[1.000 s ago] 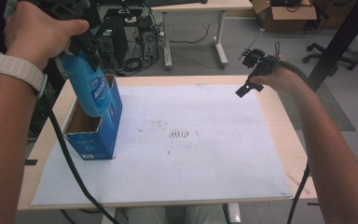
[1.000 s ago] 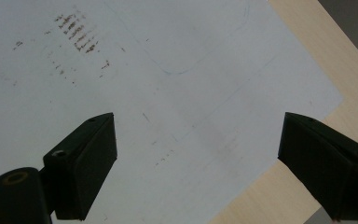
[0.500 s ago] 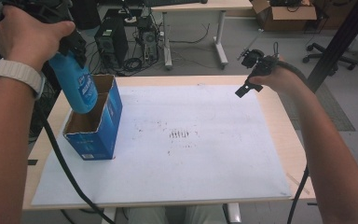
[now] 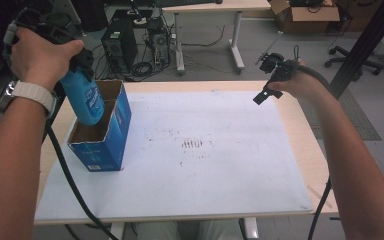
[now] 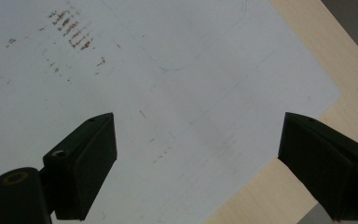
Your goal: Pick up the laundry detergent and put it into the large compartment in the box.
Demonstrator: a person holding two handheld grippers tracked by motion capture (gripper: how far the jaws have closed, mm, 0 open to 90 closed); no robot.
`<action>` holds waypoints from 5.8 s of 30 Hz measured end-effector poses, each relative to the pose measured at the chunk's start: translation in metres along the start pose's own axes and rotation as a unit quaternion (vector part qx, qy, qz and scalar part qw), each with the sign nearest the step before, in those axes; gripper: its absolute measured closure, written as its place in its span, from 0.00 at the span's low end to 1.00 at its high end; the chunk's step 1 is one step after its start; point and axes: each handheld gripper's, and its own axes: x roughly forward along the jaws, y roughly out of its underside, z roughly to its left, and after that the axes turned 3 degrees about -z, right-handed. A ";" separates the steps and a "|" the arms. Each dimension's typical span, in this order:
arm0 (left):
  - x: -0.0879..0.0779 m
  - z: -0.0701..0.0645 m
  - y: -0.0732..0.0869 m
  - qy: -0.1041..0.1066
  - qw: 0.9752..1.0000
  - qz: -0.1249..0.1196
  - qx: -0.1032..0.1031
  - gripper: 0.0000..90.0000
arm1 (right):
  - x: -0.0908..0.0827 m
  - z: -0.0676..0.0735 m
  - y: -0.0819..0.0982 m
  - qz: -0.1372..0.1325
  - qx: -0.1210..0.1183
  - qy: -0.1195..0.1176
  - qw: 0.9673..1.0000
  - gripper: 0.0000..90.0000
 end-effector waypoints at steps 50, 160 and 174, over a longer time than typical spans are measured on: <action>0.147 0.014 0.039 0.019 0.999 0.022 0.016 0.42 | 0.007 -0.002 0.006 0.011 0.011 0.000 1.000 0.13; 0.033 -0.127 0.088 0.161 0.938 -0.017 0.307 0.09 | -0.009 0.014 0.004 0.006 -0.002 0.004 1.000 0.13; 0.034 -0.134 0.090 0.171 0.931 -0.020 0.322 0.05 | -0.011 0.014 0.005 0.004 0.001 0.008 1.000 0.13</action>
